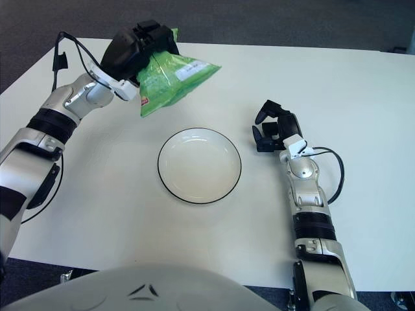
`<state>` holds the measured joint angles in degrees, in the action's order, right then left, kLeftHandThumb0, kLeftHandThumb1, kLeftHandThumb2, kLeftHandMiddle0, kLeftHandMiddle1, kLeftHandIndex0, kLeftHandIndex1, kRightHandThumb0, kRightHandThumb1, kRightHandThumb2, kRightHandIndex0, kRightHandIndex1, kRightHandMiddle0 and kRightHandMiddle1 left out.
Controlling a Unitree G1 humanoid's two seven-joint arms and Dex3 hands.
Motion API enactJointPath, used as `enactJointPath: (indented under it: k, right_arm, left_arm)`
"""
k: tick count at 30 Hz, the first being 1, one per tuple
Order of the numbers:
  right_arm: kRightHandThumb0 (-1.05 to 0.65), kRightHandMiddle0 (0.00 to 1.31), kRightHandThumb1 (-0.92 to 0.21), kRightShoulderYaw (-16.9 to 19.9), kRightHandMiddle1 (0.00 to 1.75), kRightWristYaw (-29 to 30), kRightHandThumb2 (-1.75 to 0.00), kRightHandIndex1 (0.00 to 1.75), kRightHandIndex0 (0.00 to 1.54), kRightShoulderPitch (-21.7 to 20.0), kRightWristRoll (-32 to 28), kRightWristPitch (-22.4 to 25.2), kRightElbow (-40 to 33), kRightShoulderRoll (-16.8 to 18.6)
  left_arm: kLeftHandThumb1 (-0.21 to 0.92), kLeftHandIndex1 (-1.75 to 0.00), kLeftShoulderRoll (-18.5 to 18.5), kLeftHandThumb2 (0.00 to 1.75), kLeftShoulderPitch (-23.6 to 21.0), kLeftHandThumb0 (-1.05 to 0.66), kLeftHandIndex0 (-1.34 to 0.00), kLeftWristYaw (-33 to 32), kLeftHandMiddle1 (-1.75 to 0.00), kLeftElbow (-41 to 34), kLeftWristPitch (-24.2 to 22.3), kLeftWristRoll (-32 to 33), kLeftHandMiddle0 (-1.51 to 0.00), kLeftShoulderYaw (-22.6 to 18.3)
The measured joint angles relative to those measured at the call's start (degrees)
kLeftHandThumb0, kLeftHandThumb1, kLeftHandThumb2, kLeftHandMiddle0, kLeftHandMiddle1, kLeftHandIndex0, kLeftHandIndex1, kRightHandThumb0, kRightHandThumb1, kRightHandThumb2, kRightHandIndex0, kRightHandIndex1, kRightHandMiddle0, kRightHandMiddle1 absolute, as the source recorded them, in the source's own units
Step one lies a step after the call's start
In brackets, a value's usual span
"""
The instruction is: Put the snack into the plate.
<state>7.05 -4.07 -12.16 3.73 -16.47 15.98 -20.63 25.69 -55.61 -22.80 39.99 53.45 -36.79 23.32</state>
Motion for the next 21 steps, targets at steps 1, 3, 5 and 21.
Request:
enactJointPath:
  k: [1,3,5,21]
  right_arm:
    - [-0.51,0.66,-0.26,0.0,1.75,0.0,-1.39,1.75,1.37,0.0,0.0,0.0,0.0,0.0]
    - [-0.51,0.66,-0.26,0.0,1.75,0.1,-1.38,1.75,1.37,0.0,0.0,0.0,0.1,0.0]
    - [-0.51,0.66,-0.26,-0.1,1.75,0.1,-1.38,1.75,1.37,-0.1,0.0,0.0,0.1,0.0]
    - [-0.50,0.66,-0.27,-0.4,1.75,0.6,-1.38,1.75,1.35,-0.1,0.3,0.4,-0.2,-0.1]
  left_arm:
    - [0.00,-1.75,-0.1,1.65,0.3,0.00,-0.61,0.8,-1.67,-0.9,0.7,0.7,-0.87,-0.3]
    - [0.01,-1.75,-0.3,1.65,0.9,0.00,-0.61,2.6,-1.68,-2.9,2.3,2.1,-0.87,-0.7]
    - [0.01,-1.75,-0.3,1.65,1.5,0.00,-0.61,4.9,-1.68,-5.1,4.2,3.8,-0.87,-0.8]
    - [0.03,-1.75,-0.9,1.64,3.6,0.00,-0.60,26.2,-1.70,-8.6,13.1,20.4,-0.85,2.2]
